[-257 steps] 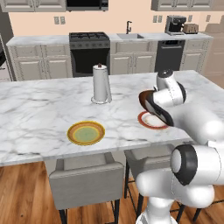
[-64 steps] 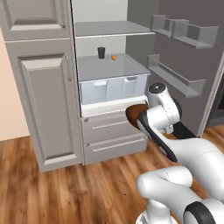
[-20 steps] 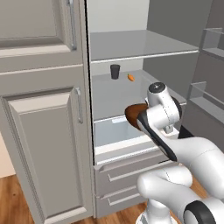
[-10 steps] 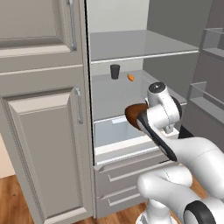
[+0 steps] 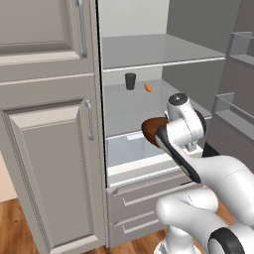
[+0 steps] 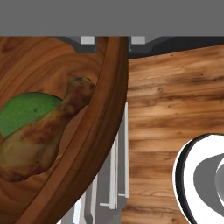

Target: Pick the chicken drumstick and avocado from their plates and place them in the bowl. Then put the bowl in the fridge.

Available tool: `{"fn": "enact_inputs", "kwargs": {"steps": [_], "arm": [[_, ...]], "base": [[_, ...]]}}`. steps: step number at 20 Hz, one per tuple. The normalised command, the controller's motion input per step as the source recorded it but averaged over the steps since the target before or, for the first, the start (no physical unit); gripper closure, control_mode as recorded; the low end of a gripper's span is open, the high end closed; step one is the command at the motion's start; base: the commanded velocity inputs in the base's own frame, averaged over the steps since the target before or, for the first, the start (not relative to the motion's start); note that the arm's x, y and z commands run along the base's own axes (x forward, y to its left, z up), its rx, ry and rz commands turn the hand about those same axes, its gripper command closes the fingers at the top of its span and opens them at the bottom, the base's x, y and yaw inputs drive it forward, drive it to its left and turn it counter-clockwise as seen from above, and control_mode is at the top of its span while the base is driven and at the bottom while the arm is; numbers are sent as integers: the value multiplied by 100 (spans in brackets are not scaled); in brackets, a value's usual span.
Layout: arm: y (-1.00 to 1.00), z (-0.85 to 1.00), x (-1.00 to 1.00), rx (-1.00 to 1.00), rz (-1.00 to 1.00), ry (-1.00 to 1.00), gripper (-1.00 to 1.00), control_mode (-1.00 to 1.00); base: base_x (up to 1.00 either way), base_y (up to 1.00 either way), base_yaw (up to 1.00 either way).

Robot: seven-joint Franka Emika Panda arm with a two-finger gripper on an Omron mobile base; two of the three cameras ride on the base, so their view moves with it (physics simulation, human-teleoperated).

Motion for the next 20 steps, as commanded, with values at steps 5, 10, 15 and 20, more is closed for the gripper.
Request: {"fn": "enact_inputs", "kwargs": {"steps": [5, 10, 15, 20], "arm": [[0, 0, 0, 0, 0, 0, 100, -100], [0, 0, 0, 0, 0, 0, 100, -100], [0, -1, -9, 0, -1, -4, 100, -100], [0, 38, -20, -1, -1, -11, 100, -100]], "base": [[0, 0, 0], [0, 0, 0], [0, 0, 0], [0, 0, 0]]}}
